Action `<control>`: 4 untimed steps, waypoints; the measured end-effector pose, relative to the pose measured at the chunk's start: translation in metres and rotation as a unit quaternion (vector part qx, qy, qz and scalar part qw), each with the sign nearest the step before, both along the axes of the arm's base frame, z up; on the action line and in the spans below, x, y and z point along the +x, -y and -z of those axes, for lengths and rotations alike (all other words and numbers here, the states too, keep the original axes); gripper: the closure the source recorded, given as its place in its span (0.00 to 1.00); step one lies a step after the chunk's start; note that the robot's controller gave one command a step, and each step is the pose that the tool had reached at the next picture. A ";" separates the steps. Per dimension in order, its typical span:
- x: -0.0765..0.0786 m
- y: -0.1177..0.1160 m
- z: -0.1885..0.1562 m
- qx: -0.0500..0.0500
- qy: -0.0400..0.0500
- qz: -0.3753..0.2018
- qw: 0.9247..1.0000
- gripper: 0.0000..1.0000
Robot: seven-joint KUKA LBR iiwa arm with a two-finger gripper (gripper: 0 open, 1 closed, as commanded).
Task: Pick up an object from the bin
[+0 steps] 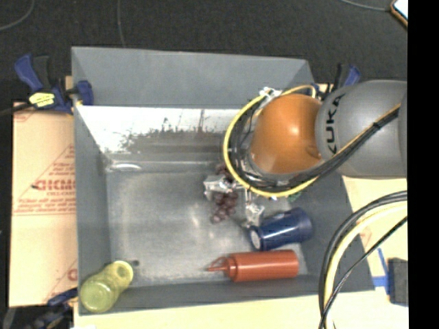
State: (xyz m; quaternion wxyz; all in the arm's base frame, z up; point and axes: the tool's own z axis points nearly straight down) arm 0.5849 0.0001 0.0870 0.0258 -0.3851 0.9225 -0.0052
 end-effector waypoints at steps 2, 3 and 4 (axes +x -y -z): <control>0.016 -0.003 -0.005 0.001 0.003 0.004 1.000 0.00; 0.039 -0.001 0.009 0.000 0.009 -0.002 1.000 1.00; 0.039 -0.001 0.009 0.000 0.009 -0.001 1.000 1.00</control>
Offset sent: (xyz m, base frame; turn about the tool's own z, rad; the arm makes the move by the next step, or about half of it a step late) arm 0.0141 0.0034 0.0042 0.0072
